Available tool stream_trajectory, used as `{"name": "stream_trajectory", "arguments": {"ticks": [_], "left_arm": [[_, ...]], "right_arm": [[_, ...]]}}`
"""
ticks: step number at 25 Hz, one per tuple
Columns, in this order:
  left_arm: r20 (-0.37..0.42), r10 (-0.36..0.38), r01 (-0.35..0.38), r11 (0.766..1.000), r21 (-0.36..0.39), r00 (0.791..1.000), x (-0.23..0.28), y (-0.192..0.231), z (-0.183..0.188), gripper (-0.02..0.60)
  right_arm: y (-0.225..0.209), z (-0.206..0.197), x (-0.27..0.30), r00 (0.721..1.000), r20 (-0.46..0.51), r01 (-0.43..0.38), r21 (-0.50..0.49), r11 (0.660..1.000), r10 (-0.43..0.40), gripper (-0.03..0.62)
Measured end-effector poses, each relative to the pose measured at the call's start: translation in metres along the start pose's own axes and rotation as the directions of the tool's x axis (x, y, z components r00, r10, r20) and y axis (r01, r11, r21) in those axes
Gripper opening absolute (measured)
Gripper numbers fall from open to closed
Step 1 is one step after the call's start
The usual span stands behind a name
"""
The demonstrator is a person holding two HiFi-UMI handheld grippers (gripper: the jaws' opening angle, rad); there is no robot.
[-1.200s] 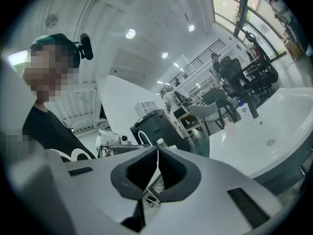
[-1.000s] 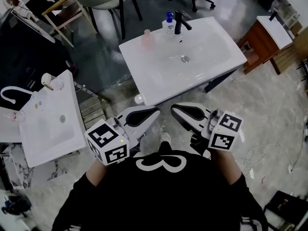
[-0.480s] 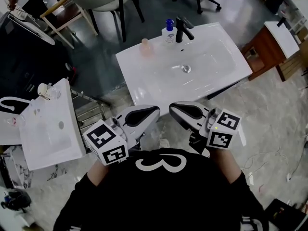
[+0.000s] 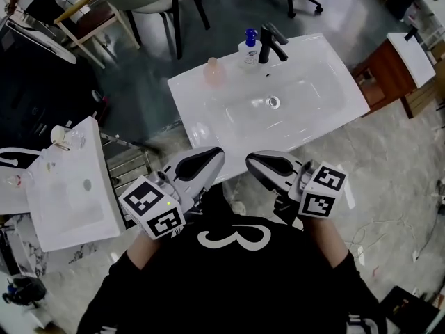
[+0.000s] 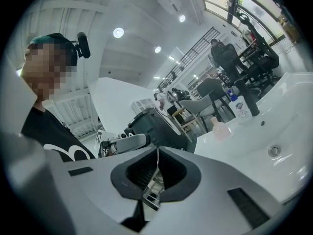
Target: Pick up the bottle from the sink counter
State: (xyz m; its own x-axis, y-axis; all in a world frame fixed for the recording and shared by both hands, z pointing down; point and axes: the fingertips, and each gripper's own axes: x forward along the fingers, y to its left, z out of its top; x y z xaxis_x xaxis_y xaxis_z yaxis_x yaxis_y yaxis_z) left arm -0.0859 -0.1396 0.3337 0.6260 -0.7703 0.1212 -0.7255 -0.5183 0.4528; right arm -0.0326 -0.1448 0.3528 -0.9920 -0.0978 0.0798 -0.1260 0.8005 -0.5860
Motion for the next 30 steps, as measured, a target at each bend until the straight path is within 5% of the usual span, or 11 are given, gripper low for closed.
{"name": "stream_trajectory", "arguments": {"ticks": [3,7,10,13,23,30], "left_arm": [[-0.016,-0.017,0.017,1.000,-0.006,1.000,0.006,0.016,0.008,0.018],[-0.042,0.016,-0.012,0.994,0.107,0.999,0.020,0.043,0.025,0.020],[-0.055,0.006,0.000,0.994,0.112,0.998,0.031,0.061,0.033,0.023],[-0.086,-0.005,0.016,0.993,0.121,0.996,0.042,0.080,0.037,0.097],[-0.127,-0.015,0.027,0.996,0.088,0.992,0.071,0.143,0.043,0.201],[-0.137,0.017,0.008,0.983,0.184,0.990,0.088,0.184,0.049,0.222]], "right_arm": [[-0.010,0.006,0.009,1.000,0.013,0.014,0.022,1.000,-0.014,0.015],[-0.029,0.016,0.018,0.999,0.027,0.045,0.045,0.998,-0.046,0.014],[-0.042,0.024,0.027,0.997,0.042,0.059,0.068,0.996,-0.062,0.015],[-0.056,0.029,0.036,0.996,0.051,0.075,0.086,0.994,-0.079,0.014],[-0.095,0.044,0.056,0.988,0.071,0.125,0.141,0.982,-0.136,0.014],[-0.117,0.040,0.062,0.983,0.067,0.159,0.179,0.971,-0.174,0.014]]}}
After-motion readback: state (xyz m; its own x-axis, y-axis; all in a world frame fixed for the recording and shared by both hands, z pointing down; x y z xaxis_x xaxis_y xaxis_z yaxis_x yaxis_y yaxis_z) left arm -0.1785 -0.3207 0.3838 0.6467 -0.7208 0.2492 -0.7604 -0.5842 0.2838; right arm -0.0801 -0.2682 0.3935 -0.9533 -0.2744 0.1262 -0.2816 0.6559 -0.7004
